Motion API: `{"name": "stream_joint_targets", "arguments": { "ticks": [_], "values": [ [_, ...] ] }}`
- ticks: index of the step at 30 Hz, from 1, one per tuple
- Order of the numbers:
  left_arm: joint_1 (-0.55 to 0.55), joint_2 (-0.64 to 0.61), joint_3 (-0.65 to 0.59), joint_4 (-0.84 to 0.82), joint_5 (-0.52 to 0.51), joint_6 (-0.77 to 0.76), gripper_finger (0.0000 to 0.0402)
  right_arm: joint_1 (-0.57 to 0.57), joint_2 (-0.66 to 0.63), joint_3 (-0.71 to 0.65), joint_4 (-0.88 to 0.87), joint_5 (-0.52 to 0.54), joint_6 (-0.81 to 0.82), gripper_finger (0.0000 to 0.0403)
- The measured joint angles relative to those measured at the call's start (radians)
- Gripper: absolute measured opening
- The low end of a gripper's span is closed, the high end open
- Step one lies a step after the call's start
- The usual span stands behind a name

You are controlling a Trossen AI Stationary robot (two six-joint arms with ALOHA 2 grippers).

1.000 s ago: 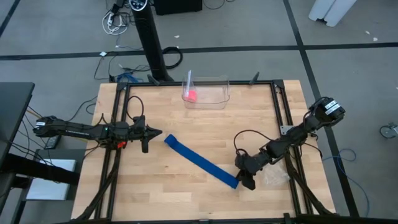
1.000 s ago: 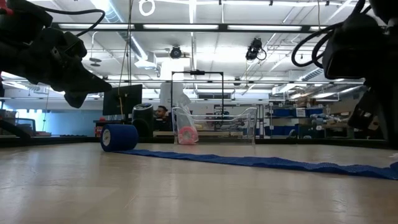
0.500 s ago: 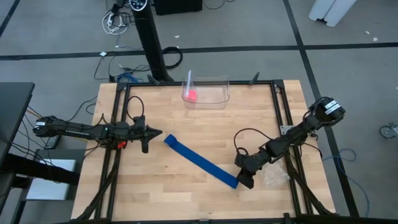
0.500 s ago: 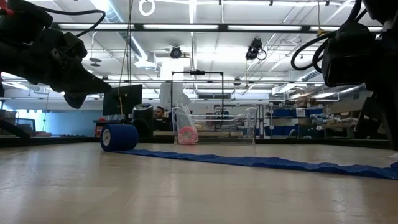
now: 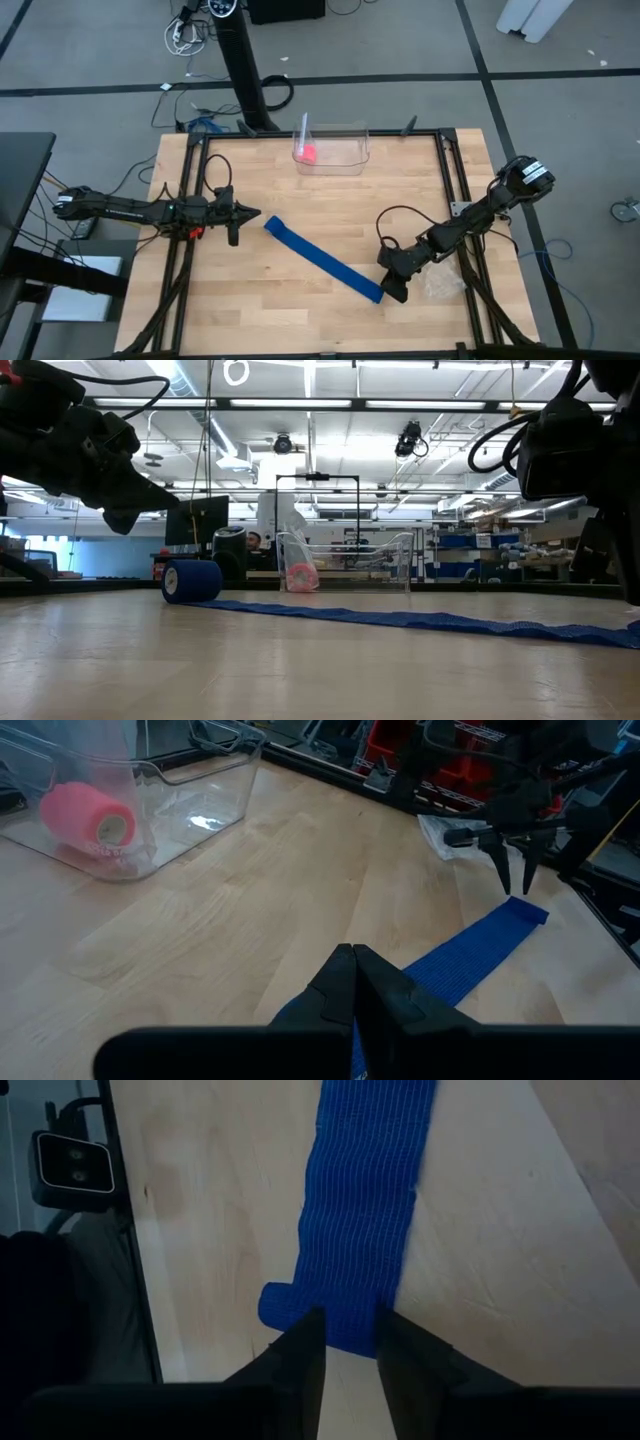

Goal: Roll bandage
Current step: Roll the blue bandage

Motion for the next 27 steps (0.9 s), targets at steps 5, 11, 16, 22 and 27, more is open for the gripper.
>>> {"name": "stream_joint_targets", "arguments": {
  "ticks": [5, 11, 16, 22, 27],
  "values": [
    [0.0, 0.0, 0.0, 0.0, 0.0, 0.0, 0.001, 0.0, 0.0, 0.0, 0.0, 0.001, 0.014, 0.0091],
    [0.0, 0.0, 0.0, 0.0, 0.0, 0.0, 0.001, 0.0, 0.0, 0.0, -0.008, 0.006, 0.023, 0.0091],
    [0.0, 0.0, 0.0, 0.0, 0.0, 0.0, 0.001, 0.0, 0.0, 0.0, -0.009, 0.017, 0.023, 0.0091],
    [0.0, 0.0, 0.0, 0.0, 0.0, 0.0, 0.001, 0.0, 0.0, 0.0, -0.009, 0.027, 0.015, 0.0091],
    [0.0, 0.0, 0.0, 0.0, 0.042, -0.047, 0.001, 0.0, 0.0, 0.0, -0.007, 0.052, -0.01, 0.0088]
  ]
}}
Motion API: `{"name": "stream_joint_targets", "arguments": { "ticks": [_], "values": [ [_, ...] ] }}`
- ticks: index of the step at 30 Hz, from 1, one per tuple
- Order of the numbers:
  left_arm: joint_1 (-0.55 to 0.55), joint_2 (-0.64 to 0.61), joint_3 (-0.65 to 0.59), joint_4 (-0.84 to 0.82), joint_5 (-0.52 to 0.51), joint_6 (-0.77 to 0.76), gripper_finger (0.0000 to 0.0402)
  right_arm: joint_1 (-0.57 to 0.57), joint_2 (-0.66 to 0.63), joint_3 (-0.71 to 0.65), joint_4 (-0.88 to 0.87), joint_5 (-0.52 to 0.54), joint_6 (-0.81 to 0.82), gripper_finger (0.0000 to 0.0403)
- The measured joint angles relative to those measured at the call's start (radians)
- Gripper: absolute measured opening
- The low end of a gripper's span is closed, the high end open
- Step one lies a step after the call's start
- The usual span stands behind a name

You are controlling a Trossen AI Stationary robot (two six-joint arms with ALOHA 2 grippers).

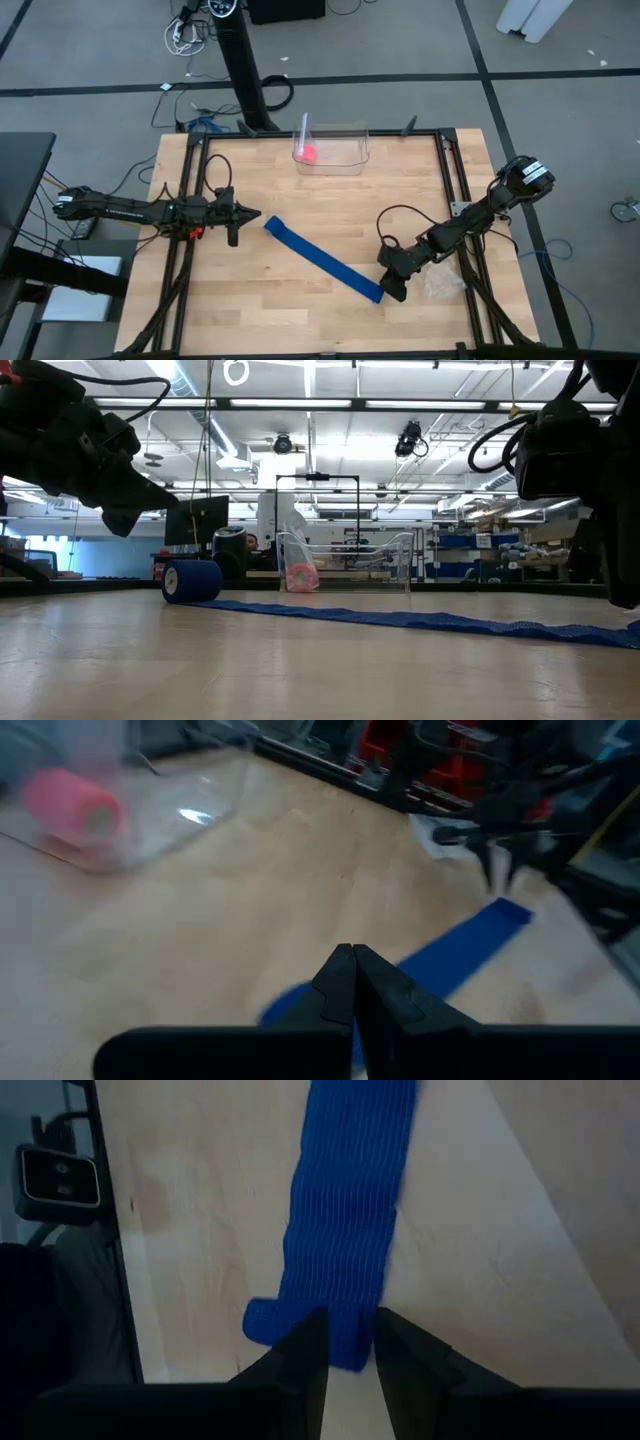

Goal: Roll bandage
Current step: Roll the blue bandage

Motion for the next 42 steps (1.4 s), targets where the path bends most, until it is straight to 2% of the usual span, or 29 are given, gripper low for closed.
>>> {"name": "stream_joint_targets", "arguments": {
  "ticks": [5, 10, 15, 18, 21, 24, 28, 34, 38, 42],
  "values": [
    [-0.014, 0.002, 0.0, 0.0, 0.084, -0.225, 0.0015, 0.0, 0.0, 0.0, 0.017, 0.041, -0.039, 0.0088],
    [-0.088, 0.049, 0.0, 0.002, 0.062, -0.356, 0.0033, 0.0, 0.0, 0.0, 0.019, 0.053, -0.048, 0.0087],
    [-0.211, 0.146, 0.0, 0.064, 0.016, -0.483, 0.0053, 0.0, 0.0, 0.0, 0.02, 0.053, -0.055, 0.0087],
    [-0.292, 0.217, 0.01, 0.078, -0.063, -0.513, 0.0062, 0.0, 0.0, 0.0, 0.02, 0.054, -0.062, 0.0087],
    [-0.357, 0.299, 0.033, 0.092, -0.184, -0.553, 0.0064, 0.0, 0.0, 0.0, 0.02, 0.059, -0.077, 0.0086],
    [-0.403, 0.391, 0.046, 0.094, -0.315, -0.666, 0.0062, 0.0, 0.0, 0.0, 0.02, 0.061, -0.091, 0.0086],
    [-0.441, 0.528, 0.074, 0.16, -0.339, -0.734, 0.0046, 0.0, 0.0, 0.0, 0.021, 0.071, -0.109, 0.0086],
    [-0.453, 0.761, 0.165, 0.214, -0.404, -0.745, 0.001, -0.001, 0.0, 0.0, 0.02, 0.102, -0.143, 0.0086],
    [-0.449, 0.897, 0.216, 0.198, -0.475, -0.78, 0.0006, -0.001, 0.0, 0.0, 0.021, 0.106, -0.152, 0.0086],
    [-0.449, 0.984, 0.247, 0.191, -0.499, -0.813, 0.0006, -0.001, 0.0, 0.0, 0.021, 0.106, -0.162, 0.0086]
  ]
}}
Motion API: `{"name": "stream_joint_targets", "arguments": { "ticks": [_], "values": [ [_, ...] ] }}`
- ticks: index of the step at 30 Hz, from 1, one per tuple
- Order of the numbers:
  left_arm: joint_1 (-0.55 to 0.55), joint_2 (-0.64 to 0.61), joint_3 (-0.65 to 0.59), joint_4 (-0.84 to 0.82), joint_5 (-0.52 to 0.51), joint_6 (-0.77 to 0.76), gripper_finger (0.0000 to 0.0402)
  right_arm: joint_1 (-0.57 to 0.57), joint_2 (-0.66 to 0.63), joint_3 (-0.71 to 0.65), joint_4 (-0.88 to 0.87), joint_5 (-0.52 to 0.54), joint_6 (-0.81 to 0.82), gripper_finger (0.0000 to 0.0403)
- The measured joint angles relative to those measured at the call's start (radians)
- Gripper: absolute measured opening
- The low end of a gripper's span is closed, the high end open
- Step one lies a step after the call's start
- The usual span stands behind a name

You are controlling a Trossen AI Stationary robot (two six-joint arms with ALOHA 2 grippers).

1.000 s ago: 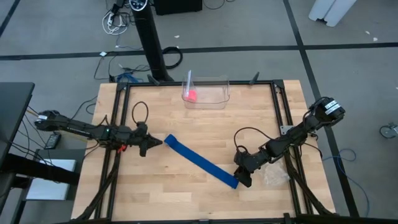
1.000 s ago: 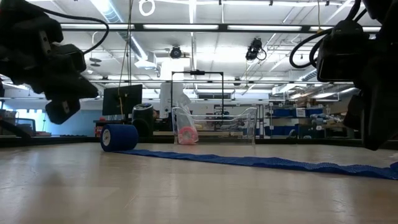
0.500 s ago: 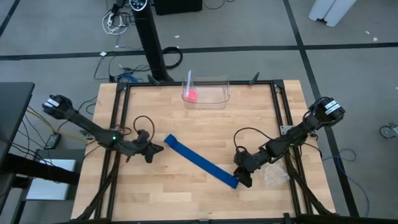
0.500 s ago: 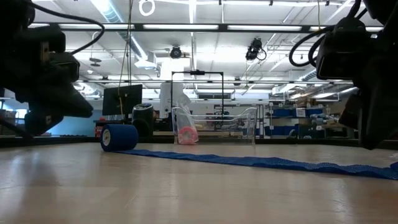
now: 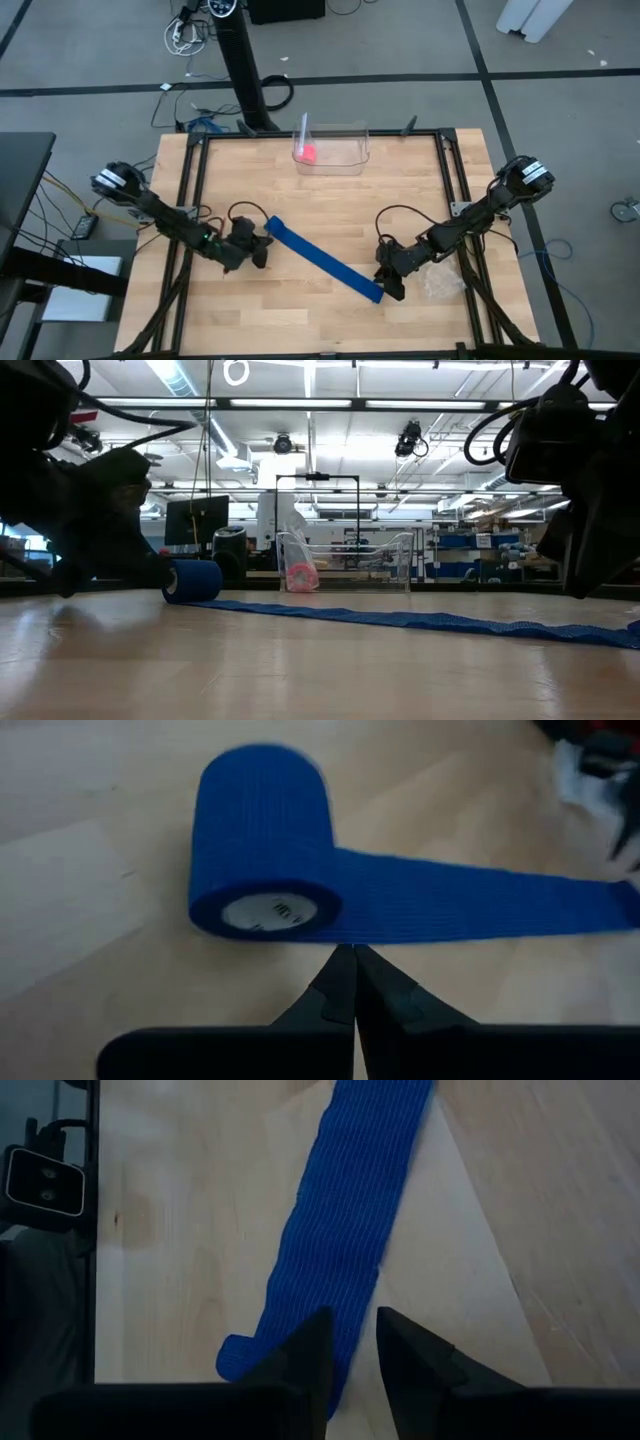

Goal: Roll bandage
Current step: Roll the blue bandage

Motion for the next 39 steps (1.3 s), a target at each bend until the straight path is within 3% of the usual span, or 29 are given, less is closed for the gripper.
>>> {"name": "stream_joint_targets", "arguments": {
  "ticks": [7, 11, 20, 25, 31, 39],
  "values": [
    [-0.002, 0.028, 0.009, -0.007, -0.049, -0.005, 0.0005, 0.0, 0.0, 0.0, 0.003, 0.009, -0.006, 0.0086],
    [-0.002, 0.027, 0.009, 0.024, -0.027, -0.02, 0.0013, 0.0, 0.0, 0.0, 0.003, 0.011, -0.006, 0.0086],
    [-0.009, 0.027, 0.009, 0.078, 0.059, -0.043, 0.0082, 0.0, 0.0, 0.0, 0.004, 0.02, -0.024, 0.0086],
    [-0.044, 0.027, 0.009, 0.039, 0.012, -0.045, 0.0111, 0.0, 0.0, 0.0, 0.003, 0.02, -0.025, 0.0086],
    [-0.09, 0.02, 0.009, -0.111, -0.07, -0.14, 0.0112, 0.0, 0.0, 0.0, 0.003, 0.021, -0.025, 0.0086],
    [-0.126, 0.013, 0.009, -0.076, -0.121, -0.161, 0.009, 0.0, 0.0, 0.0, 0.007, 0.028, -0.05, 0.0086]
  ]
}}
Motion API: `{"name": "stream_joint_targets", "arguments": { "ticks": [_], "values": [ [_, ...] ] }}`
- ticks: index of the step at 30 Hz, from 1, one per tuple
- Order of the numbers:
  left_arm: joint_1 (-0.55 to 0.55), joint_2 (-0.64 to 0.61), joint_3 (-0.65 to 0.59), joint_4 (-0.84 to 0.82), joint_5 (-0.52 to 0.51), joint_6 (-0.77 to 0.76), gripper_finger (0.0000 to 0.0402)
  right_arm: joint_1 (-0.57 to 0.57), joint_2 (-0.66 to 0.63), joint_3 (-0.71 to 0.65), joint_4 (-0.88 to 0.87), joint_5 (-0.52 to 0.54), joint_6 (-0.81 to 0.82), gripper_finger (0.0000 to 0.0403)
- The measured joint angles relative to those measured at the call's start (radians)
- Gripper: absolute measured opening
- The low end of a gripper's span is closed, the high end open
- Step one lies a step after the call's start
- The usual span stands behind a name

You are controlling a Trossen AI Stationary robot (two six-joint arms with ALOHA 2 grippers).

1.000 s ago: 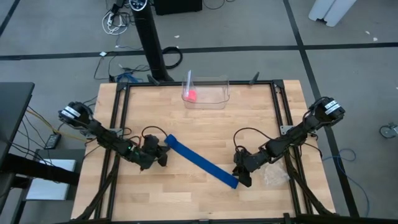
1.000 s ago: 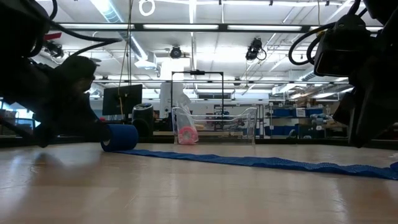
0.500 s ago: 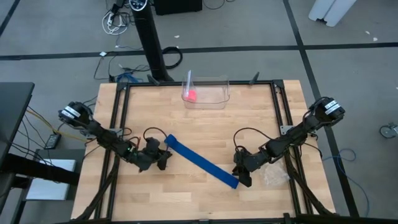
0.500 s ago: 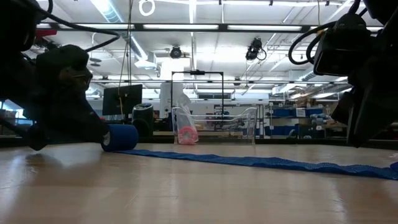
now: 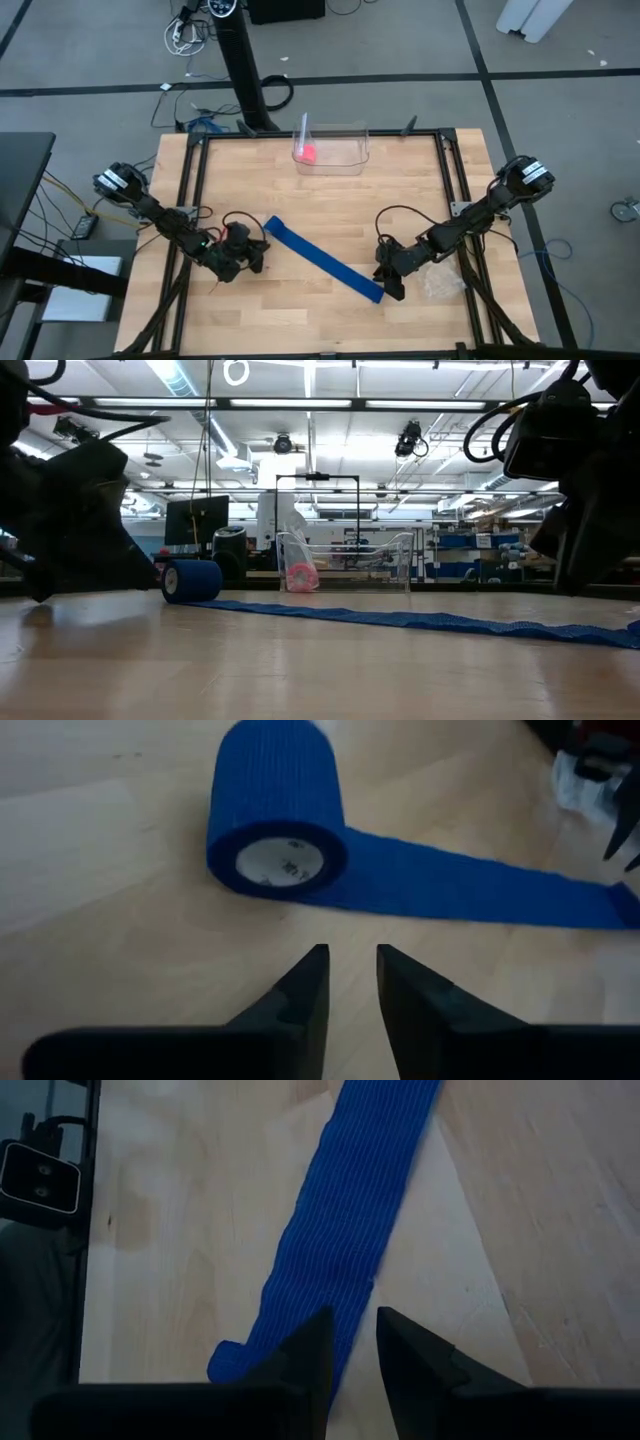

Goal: Roll bandage
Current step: Roll the blue bandage

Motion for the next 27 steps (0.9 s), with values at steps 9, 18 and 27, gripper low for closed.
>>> {"name": "stream_joint_targets", "arguments": {
  "ticks": [9, 18, 27],
  "values": [
    [0.027, 0.009, 0.0, 0.016, -0.031, -0.047, 0.004, -0.018, 0.0, 0.0, 0.005, 0.021, -0.053, 0.0086],
    [0.067, 0.021, 0.0, 0.042, -0.063, -0.055, 0.002, -0.025, 0.0, 0.0, 0.012, 0.025, -0.08, 0.0086],
    [0.127, 0.021, 0.0, 0.029, -0.05, -0.053, 0.0033, -0.026, 0.0, 0.0, 0.019, 0.047, -0.098, 0.0085]
  ]
}}
